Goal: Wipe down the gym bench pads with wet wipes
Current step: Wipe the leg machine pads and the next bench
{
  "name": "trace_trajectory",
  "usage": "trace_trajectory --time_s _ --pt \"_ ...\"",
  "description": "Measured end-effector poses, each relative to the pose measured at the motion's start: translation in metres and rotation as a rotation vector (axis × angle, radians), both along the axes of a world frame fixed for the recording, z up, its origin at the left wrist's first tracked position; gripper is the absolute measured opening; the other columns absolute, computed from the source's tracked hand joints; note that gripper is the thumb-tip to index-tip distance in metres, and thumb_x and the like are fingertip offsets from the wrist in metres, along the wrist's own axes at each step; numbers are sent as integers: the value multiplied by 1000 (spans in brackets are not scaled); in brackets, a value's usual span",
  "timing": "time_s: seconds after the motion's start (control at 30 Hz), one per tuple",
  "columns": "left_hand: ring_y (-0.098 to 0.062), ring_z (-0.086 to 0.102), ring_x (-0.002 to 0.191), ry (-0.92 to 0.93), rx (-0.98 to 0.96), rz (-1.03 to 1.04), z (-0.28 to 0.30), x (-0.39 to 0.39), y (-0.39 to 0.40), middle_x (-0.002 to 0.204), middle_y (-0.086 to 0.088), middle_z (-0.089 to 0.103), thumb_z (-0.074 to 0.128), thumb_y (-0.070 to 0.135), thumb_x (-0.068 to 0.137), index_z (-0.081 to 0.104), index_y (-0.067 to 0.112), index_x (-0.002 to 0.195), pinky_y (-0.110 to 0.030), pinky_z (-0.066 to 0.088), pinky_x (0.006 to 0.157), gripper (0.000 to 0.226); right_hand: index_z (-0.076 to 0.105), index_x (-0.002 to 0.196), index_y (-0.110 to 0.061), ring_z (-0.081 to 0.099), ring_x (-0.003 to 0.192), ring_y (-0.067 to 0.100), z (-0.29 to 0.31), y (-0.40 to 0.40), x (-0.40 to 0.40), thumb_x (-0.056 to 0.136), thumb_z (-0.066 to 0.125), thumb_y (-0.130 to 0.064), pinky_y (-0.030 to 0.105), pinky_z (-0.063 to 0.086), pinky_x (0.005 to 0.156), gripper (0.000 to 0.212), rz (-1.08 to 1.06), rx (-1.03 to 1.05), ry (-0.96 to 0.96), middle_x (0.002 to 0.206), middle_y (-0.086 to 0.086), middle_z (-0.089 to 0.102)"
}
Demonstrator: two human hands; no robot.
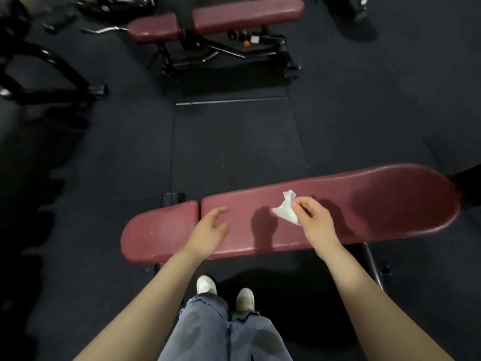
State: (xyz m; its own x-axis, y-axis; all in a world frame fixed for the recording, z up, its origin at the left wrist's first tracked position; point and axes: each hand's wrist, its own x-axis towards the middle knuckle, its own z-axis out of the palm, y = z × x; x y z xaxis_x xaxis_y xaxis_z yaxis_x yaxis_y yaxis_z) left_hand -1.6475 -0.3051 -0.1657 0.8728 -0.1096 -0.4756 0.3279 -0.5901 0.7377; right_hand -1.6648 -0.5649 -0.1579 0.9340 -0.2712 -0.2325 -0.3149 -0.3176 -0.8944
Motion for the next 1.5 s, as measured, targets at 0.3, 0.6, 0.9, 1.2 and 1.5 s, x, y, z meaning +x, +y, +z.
trace_trajectory --time_s 0.3,0.6,0.9,1.2,1.5 --pt "0 55 122 -197 -332 85 70 -31 33 126 17 63 67 35 92 62 29 125 -30 43 107 34 67 86 -20 65 90 17 72 110 -6 96 57 -14 30 50 82 15 230 151 -75 93 -3 70" --pt "-7 56 75 -379 -259 134 97 -65 120 79 11 64 62 17 94 61 20 81 -29 46 74 13 62 80 -19 55 69 8 93 220 -35 93 59 -16 24 45 65 14 197 37 -35 77 -7 65" --pt "-2 41 62 -323 -295 75 110 -91 245 65 19 48 58 18 98 57 12 85 -16 35 61 15 61 114 -38 58 105 -8 92 330 -90 96 61 -31 12 45 87 20 318 5 -83 110 -29 64" --pt "5 46 116 -414 -186 -51 101 -90 321 116 26 53 65 17 91 62 35 84 -9 33 96 20 70 87 -24 62 72 12 76 404 -94 93 63 -24 27 50 70 9 314 35 48 78 -4 70" --pt "-12 57 87 -483 -24 -170 73 -37 354 79 14 61 60 22 92 55 32 80 -29 45 80 16 64 75 -8 52 62 14 47 430 -38 88 66 -30 36 51 65 26 204 -25 182 61 -2 56"
